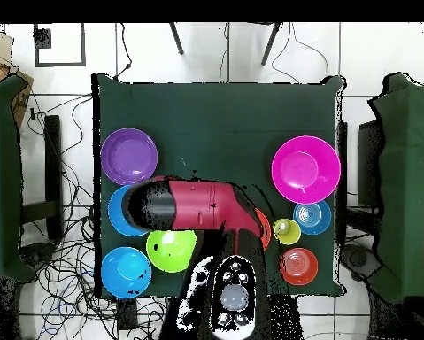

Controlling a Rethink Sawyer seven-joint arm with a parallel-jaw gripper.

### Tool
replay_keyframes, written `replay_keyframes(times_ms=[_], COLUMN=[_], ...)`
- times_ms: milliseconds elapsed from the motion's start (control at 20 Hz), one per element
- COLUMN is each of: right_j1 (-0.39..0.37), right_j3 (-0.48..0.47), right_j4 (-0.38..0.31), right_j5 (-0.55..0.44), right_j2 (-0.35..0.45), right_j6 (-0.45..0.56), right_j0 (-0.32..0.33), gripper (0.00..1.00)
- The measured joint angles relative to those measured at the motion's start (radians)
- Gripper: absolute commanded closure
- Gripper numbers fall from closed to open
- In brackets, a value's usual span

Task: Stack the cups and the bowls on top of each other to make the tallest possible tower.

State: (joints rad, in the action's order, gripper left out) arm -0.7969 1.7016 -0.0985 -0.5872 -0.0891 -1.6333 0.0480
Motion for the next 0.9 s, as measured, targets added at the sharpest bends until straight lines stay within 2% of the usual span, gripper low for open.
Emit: replay_keyframes(times_ms=[600, 900], right_j1=[0.089, 0.124], right_j3=[-0.133, -0.192], right_j4=[-0.047, -0.110], right_j5=[-0.078, -0.104], right_j2=[0.097, 0.153], right_j6=[0.000, 0.000], right_j0=[0.107, 0.157], gripper=[0.00, 0.00])
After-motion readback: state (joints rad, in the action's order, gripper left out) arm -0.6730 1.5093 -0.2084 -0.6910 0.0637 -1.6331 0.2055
